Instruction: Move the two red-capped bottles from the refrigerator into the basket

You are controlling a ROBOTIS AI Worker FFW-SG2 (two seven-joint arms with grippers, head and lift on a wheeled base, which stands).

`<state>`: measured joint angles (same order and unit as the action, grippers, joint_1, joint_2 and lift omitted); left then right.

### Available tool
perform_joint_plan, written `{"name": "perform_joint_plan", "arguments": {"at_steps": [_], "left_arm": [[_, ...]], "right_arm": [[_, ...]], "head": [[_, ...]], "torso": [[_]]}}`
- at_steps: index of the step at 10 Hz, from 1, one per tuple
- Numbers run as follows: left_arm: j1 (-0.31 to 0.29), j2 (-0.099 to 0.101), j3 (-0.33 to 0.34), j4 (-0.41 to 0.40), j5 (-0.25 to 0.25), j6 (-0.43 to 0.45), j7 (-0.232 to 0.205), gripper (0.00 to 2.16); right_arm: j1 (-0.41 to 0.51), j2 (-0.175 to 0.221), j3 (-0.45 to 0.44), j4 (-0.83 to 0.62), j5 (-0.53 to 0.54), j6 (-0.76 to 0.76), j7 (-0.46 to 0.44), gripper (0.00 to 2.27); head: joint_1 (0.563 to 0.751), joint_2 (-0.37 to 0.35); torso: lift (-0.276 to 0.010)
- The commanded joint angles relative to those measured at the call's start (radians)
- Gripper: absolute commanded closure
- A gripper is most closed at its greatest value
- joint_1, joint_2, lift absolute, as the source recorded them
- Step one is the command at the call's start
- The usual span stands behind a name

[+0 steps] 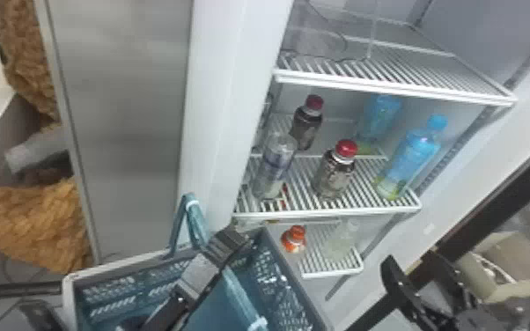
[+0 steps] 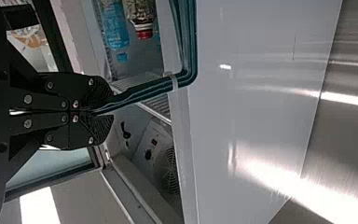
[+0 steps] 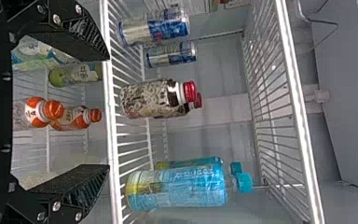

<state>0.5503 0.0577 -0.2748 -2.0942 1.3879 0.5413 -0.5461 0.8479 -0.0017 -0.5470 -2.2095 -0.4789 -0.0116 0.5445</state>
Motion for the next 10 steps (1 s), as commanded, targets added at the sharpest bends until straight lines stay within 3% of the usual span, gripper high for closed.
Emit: {"name": "perform_joint_plan", "arguments": {"at_steps": [1, 10], "left_arm": [[-0.001, 0.001, 0.0, 0.002, 0.0, 0.001, 0.0, 1.2], [-0.015, 0.008, -0.01, 0.009, 0.0, -0.001, 0.0, 1.2]], "right_arm": [[-0.043, 0.003, 0.001, 0.031, 0.01, -0.006, -0.002, 0.2], [-0.234, 0.003, 0.066, 0.066, 0.116, 0.031, -0.081, 0.2]], "head": [[0.695, -0.35], [0.695, -0.35]], "torso": [[0.0], [0.0]]}}
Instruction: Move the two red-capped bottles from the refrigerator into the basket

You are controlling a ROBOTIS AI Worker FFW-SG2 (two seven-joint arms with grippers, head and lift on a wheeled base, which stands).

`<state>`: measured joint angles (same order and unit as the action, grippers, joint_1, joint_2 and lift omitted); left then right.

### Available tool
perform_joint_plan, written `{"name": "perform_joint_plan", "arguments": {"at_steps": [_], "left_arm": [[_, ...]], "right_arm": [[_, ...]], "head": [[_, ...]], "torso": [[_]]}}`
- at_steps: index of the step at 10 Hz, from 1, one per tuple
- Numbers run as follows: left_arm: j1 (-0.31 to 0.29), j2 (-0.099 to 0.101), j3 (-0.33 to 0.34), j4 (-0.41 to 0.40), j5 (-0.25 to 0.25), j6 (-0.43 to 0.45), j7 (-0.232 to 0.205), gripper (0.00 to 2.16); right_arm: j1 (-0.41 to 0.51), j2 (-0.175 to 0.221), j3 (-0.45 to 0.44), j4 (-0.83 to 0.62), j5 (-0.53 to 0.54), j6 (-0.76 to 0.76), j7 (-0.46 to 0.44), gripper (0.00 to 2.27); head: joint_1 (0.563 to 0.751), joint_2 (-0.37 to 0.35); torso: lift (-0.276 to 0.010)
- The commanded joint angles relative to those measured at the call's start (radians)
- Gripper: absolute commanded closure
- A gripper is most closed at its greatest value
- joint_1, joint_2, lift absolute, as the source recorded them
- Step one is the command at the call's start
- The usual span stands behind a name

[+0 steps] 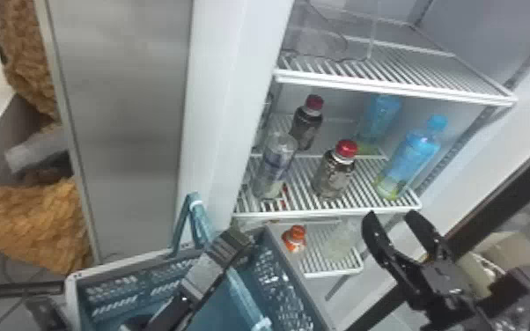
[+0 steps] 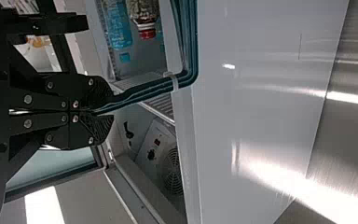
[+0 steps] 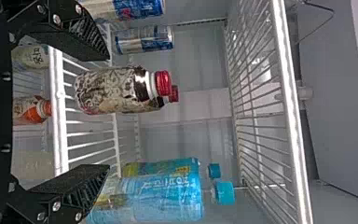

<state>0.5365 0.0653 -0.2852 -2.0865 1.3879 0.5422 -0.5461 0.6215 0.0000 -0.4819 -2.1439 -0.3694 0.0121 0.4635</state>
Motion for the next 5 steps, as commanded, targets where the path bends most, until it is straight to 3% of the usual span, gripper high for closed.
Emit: {"name": "perform_joint_plan", "arguments": {"at_steps": [1, 5], "left_arm": [[-0.002, 0.001, 0.0, 0.001, 0.0, 0.0, 0.0, 1.2], [-0.002, 0.001, 0.0, 0.001, 0.002, -0.005, 0.0, 1.2]], "right_arm": [[-0.028, 0.001, 0.003, 0.005, 0.016, 0.02, -0.006, 0.2], [-0.091, 0.001, 0.013, 0.029, 0.052, 0.086, -0.016, 0.2]], "head": [[0.695, -0.35], [0.695, -0.35]], "torso": [[0.0], [0.0]]}}
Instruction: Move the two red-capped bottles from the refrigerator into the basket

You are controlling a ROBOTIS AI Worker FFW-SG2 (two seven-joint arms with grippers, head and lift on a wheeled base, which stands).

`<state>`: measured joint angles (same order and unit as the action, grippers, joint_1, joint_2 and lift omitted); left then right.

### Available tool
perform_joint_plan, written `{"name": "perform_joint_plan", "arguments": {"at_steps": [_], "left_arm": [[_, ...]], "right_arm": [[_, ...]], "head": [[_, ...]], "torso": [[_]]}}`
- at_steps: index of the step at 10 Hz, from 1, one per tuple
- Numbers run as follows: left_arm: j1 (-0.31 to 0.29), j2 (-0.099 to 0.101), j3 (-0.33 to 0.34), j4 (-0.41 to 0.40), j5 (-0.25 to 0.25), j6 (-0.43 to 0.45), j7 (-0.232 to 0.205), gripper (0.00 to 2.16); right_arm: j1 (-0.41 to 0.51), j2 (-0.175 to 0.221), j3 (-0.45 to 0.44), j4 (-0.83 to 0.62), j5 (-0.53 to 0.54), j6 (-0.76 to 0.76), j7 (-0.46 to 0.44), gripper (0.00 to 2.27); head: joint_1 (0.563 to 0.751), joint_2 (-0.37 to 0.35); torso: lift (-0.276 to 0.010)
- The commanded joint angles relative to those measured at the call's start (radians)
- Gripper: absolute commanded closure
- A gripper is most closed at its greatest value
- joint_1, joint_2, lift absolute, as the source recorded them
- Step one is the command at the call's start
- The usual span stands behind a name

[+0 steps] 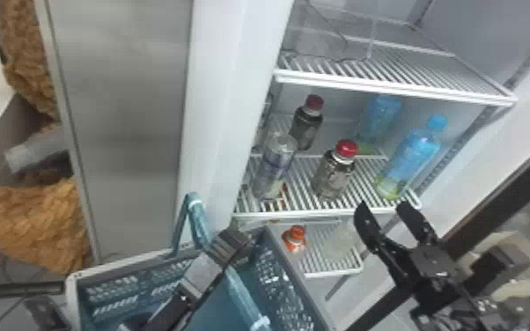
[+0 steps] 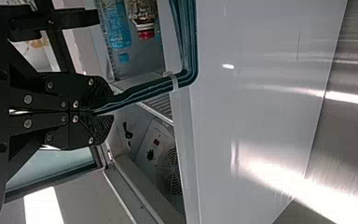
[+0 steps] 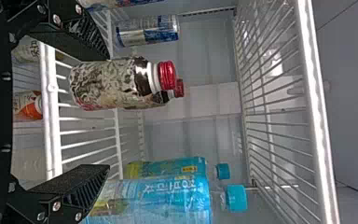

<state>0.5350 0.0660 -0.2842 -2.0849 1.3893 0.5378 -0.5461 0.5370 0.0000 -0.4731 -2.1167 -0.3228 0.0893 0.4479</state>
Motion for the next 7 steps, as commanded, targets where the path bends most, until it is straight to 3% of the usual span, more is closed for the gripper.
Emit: {"name": "perform_joint_plan", "arguments": {"at_steps": [1, 7], "left_arm": [[0.0, 0.0, -0.001, 0.0, 0.001, 0.0, 0.0, 1.2], [0.0, 0.0, -0.001, 0.002, 0.005, -0.005, 0.0, 1.2]], "right_arm": [[-0.029, -0.008, 0.034, 0.015, 0.002, 0.021, -0.006, 0.2], [-0.12, -0.04, 0.09, 0.064, 0.026, 0.053, -0.044, 0.2]], "head": [[0.695, -0.35], [0.695, -0.35]], "torso": [[0.0], [0.0]]}}
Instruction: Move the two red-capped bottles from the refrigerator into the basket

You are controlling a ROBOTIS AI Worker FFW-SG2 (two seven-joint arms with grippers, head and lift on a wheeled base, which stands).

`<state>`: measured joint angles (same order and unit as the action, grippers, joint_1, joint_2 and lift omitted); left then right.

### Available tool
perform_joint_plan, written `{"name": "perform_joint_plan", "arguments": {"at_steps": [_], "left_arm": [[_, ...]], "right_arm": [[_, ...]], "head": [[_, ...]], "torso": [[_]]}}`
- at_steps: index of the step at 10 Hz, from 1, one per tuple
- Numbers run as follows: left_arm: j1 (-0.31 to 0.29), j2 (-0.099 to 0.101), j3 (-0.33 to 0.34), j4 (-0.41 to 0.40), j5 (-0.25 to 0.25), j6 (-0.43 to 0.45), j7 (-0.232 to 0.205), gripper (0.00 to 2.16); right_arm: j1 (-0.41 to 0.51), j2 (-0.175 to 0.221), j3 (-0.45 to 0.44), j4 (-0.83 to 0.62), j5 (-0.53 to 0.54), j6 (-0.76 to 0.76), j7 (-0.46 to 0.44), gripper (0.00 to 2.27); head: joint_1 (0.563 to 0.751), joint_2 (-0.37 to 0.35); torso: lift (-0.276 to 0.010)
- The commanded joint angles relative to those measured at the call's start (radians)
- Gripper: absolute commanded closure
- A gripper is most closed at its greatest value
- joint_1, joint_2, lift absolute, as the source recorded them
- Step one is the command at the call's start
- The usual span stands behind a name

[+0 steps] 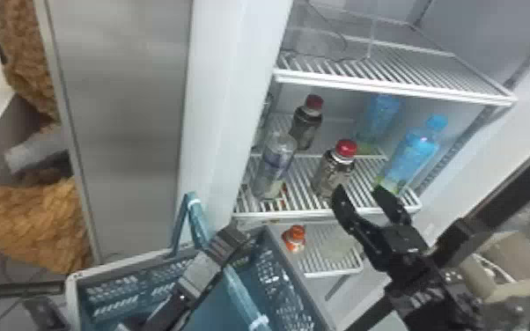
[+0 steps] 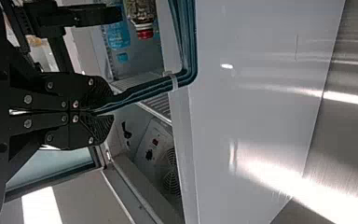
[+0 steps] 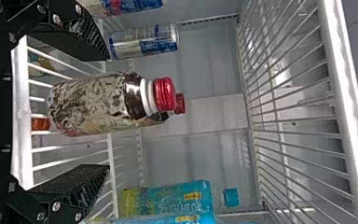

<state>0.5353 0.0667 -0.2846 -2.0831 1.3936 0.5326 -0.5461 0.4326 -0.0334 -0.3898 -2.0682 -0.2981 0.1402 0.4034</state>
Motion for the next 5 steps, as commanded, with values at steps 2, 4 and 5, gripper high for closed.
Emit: {"name": "perform_joint_plan", "arguments": {"at_steps": [2, 4, 5], "left_arm": [[0.0, 0.001, -0.001, 0.001, 0.002, 0.0, 0.0, 1.2], [0.0, 0.001, 0.001, 0.003, 0.002, 0.0, 0.0, 1.2], [0.0, 0.001, 0.001, 0.003, 0.004, 0.0, 0.0, 1.2]], "right_arm": [[-0.052, -0.016, 0.019, 0.054, 0.007, 0.009, 0.0, 0.19], [-0.084, -0.022, 0.031, 0.089, 0.011, 0.009, -0.006, 0.19], [-0.104, -0.028, 0.037, 0.103, 0.013, 0.009, -0.008, 0.19]], "head": [[0.695, -0.35], [0.695, -0.35], [0.695, -0.35]], "torso": [[0.0], [0.0], [0.0]]}}
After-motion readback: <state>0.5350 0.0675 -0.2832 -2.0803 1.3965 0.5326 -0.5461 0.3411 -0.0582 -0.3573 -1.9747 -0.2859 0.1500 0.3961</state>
